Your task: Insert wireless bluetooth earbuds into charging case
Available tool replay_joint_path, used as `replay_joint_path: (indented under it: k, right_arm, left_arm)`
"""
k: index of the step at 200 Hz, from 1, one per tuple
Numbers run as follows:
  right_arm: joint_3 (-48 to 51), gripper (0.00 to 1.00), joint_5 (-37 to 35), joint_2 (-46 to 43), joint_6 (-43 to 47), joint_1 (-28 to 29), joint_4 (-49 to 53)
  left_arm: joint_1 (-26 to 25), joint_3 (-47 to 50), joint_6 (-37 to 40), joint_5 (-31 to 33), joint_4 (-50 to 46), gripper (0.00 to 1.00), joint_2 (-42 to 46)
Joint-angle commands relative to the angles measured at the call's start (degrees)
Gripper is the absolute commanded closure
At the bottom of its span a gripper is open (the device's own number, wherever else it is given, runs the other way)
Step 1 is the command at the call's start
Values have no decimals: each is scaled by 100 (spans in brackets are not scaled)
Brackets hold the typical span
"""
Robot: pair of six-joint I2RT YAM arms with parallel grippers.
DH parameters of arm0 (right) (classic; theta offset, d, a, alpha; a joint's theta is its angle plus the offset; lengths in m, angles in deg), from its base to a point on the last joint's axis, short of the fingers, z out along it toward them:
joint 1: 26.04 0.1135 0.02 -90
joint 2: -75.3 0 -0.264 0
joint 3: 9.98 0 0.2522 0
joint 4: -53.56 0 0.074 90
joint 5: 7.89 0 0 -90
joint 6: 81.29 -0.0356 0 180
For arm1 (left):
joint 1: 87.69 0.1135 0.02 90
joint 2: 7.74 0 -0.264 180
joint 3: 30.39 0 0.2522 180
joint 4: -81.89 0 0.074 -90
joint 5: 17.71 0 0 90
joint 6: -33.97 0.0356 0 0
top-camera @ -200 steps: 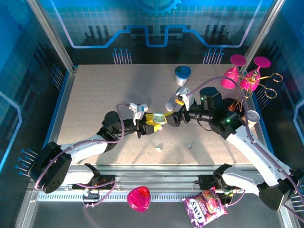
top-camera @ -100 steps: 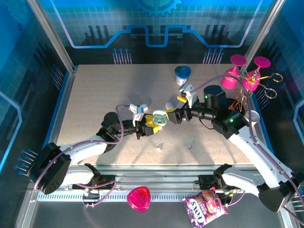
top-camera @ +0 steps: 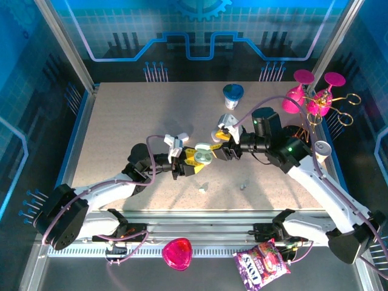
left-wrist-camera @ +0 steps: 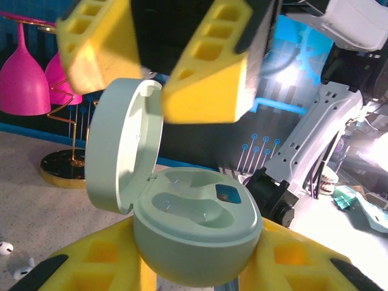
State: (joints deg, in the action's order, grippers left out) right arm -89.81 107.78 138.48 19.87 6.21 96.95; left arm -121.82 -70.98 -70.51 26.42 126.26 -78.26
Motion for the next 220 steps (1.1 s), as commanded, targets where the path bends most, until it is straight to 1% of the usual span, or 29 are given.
replay_joint_path:
  k: [1,15,51,80,117,139,154,194,220]
  right_arm:
    - [-238,54,313,98,242,77,184]
    - [-258,61,380,126,277,77,184]
    - [-293,70,557,142,334,88,282]
    - [-274,87,655,116,342,88,320]
    - [-291,99,578,99,367,99,377]
    - [-311,100,399,93,421,159,429]
    - [-309,100,238,68,456,227,434]
    - [-337,100,-256,-14,501,415,387]
    - [-337,100,-490,-56,517,498,340]
  left_arm:
    - [-31,24,139,-255,148,71,135]
    - [-26,4,129,-291,131,71,131]
    - [-29,-11,208,-266,74,71,126]
    - [-24,-39,230,-265,114,69,54]
    - [-28,-98,191,-265,137,69,-22]
    - [-28,-108,161,-247,156,66,-66]
    - [-31,-112,140,-241,171,60,-85]
    - [-31,-147,77,-247,197,51,-102]
    - [-29,-147,51,-239,190,48,-93]
